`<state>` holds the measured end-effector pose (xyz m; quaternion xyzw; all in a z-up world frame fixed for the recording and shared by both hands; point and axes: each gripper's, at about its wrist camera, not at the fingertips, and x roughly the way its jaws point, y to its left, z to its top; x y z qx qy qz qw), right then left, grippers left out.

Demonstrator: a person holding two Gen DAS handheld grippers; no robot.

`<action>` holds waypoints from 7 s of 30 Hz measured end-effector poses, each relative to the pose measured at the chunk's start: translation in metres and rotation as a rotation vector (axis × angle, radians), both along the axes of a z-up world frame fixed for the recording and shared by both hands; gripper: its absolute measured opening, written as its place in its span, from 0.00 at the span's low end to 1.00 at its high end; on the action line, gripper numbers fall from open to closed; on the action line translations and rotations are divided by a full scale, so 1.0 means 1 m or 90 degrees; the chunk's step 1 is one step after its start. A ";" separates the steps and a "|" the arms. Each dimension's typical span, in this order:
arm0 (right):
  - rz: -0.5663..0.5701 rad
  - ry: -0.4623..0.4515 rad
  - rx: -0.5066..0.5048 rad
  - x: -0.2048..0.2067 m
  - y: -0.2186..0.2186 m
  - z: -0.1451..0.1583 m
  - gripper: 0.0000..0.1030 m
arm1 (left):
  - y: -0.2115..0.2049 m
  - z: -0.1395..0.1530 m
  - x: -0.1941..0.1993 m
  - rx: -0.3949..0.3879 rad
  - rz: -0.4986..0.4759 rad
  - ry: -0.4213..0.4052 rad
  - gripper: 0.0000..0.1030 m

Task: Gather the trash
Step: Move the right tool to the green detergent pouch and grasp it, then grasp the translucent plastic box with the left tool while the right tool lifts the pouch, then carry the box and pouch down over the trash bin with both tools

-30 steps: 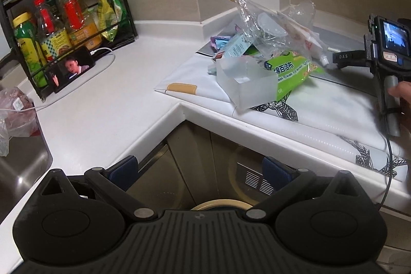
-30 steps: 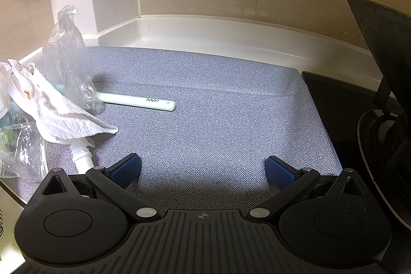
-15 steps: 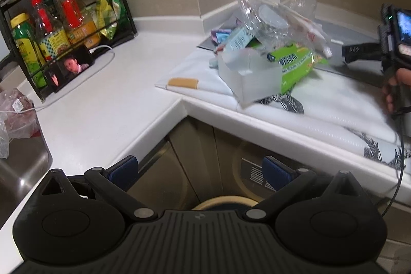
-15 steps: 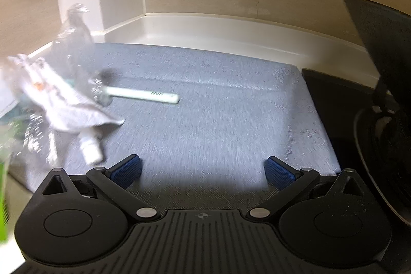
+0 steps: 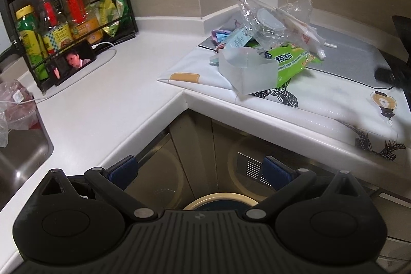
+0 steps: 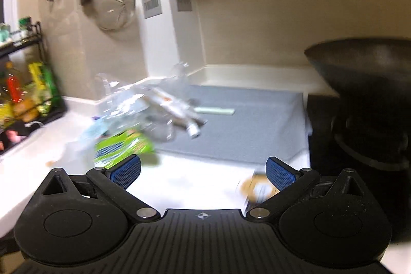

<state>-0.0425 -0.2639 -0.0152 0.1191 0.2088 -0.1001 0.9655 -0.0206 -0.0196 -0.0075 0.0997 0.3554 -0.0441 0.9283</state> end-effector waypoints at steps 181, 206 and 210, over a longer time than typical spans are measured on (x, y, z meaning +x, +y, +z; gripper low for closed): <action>0.312 -0.123 0.136 -0.109 0.086 0.016 0.04 | 0.112 0.030 -0.083 -0.106 0.069 0.005 0.00; 0.298 0.060 0.133 -0.093 0.113 -0.058 0.04 | 0.109 -0.054 -0.083 -0.087 0.089 0.106 0.00; 0.300 0.065 0.132 -0.091 0.113 -0.059 0.04 | 0.110 -0.057 -0.082 -0.086 0.093 0.112 0.00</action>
